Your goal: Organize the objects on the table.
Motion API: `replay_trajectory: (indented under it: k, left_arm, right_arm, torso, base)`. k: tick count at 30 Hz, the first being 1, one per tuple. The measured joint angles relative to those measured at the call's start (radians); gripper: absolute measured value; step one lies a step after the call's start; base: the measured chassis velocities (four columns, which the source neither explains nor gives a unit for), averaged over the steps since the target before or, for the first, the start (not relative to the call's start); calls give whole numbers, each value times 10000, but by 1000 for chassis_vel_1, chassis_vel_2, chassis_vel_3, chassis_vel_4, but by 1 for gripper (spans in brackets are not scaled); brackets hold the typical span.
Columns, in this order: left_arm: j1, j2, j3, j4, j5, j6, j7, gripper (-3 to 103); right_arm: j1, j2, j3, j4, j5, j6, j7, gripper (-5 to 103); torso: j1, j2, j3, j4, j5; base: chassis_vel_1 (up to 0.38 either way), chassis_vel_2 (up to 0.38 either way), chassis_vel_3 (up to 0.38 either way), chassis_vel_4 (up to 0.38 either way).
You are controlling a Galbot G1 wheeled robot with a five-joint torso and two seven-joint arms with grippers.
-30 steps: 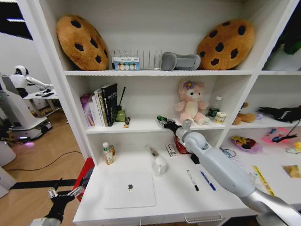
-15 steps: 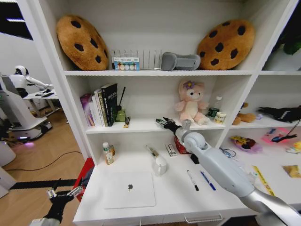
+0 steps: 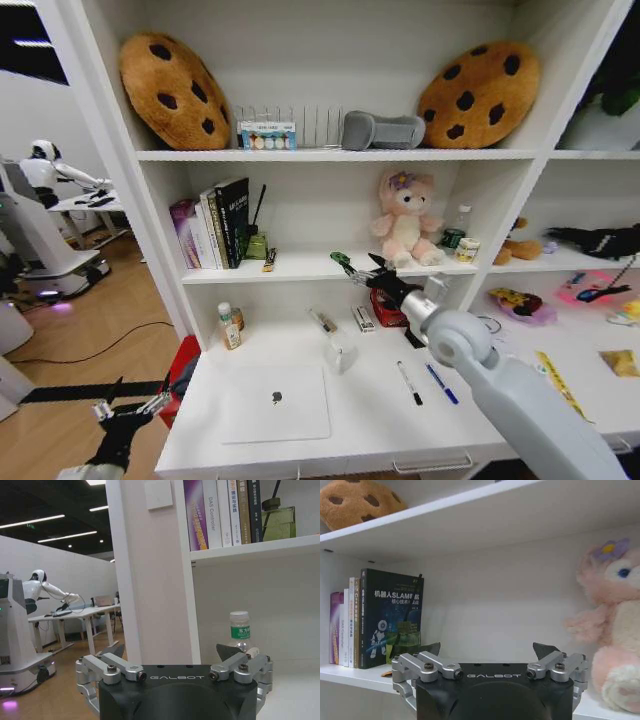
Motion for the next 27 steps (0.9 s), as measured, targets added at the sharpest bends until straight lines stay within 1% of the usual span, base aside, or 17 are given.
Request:
replay_trajectory:
  k: [1, 2, 3, 4, 5, 6, 8, 9, 11, 14, 16, 17, 19, 20, 23, 24, 27]
  left_arm:
    - [0, 0, 0, 0, 0, 0, 0, 100]
    - [-11, 0, -1, -22, 0, 0, 0, 100]
    - [-27, 0, -2, -30, -1, 0, -1, 100]
    - [-27, 0, -2, -30, -1, 0, -1, 100]
    - [-43, -1, -12, -40, -5, -1, -3, 100]
    - [-51, -1, -18, -50, -9, 0, -4, 100]
    - [-65, -17, -23, -54, -5, -24, 0, 100]
    - [-65, -17, -23, -54, -5, -24, 0, 100]
    - [-110, -56, -10, -41, 9, -95, 8, 100]
    - [-125, -65, 1, -33, 6, -112, 9, 100]
    - [-175, -41, 6, -9, -30, -133, 16, 100]
    - [-175, -41, 6, -9, -30, -133, 16, 100]
    - [-222, 29, 2, 20, -70, -178, 39, 100]
    - [-222, 29, 2, 20, -70, -178, 39, 100]
    - [-284, 39, 37, 164, -81, -326, 83, 100]
    - [-300, 21, 69, 227, -46, -366, 83, 100]
    - [-311, -42, 167, 335, 93, -446, 83, 100]
  right_arm:
    - [0, 0, 0, 0, 0, 0, 0, 100]
    - [-690, 62, 529, 254, -232, 121, -119, 100]
    - [-1285, 127, 969, 432, -463, 260, -248, 100]
    - [-1285, 127, 969, 432, -463, 260, -248, 100]
    - [-1920, 213, 1439, 577, -719, 454, -380, 100]
    - [-2672, 358, 1998, 708, -997, 697, -510, 100]
    - [-3671, 669, 2768, 799, -1491, 1135, -678, 100]
    - [-3671, 669, 2768, 799, -1491, 1135, -678, 100]
    - [-4683, 1175, 3338, 742, -2190, 1605, -869, 100]
    - [-5020, 1397, 3442, 658, -2468, 1754, -929, 100]
    - [-5779, 1955, 3555, 446, -3009, 2070, -1041, 100]
    - [-5779, 1955, 3555, 446, -3009, 2070, -1041, 100]
    - [-6184, 2514, 3498, 82, -3487, 2443, -1132, 100]
    - [-6184, 2514, 3498, 82, -3487, 2443, -1132, 100]
    - [-6472, 3154, 3371, -550, -3898, 2972, -1212, 100]
    - [-6519, 3293, 3345, -815, -4029, 3165, -1237, 100]
    - [-6535, 3451, 3337, -1282, -4175, 3439, -1249, 100]
  torso:
    - [0, 0, 0, 0, 0]
    - [0, 0, 0, 3, 2]
    - [0, 0, 0, -1, 1]
    - [0, 0, 0, -1, 1]
    - [0, 0, 0, -1, 0]
    - [0, 0, 0, -3, 1]
    - [0, 1, 0, -1, -1]
    - [0, 1, 0, -1, -1]
    - [0, 1, 0, 0, -1]
    - [0, 0, 0, -1, -1]
    - [0, 0, 1, 0, -1]
    - [0, 0, 1, 0, -1]
    - [0, 1, 1, 0, -1]
    - [0, 1, 1, 0, -1]
    - [2, 0, 1, -1, 0]
    - [2, -1, 1, -2, 0]
    - [2, -1, 2, -1, 0]
  base:
    - [0, 0, 0, 0]
    - [0, 0, 0, 0]
    - [0, 0, 0, 0]
    - [0, 0, 0, 0]
    - [0, 0, 0, 0]
    - [0, 0, 0, 0]
    - [0, 0, 0, 0]
    - [0, 0, 0, 0]
    - [0, 0, 0, 0]
    - [0, 0, 0, 0]
    - [0, 0, 0, 0]
    - [0, 0, 0, 0]
    - [0, 0, 0, 0]
    - [0, 0, 0, 0]
    - [0, 0, 0, 0]
    - [0, 0, 0, 0]
    - [0, 0, 0, 0]
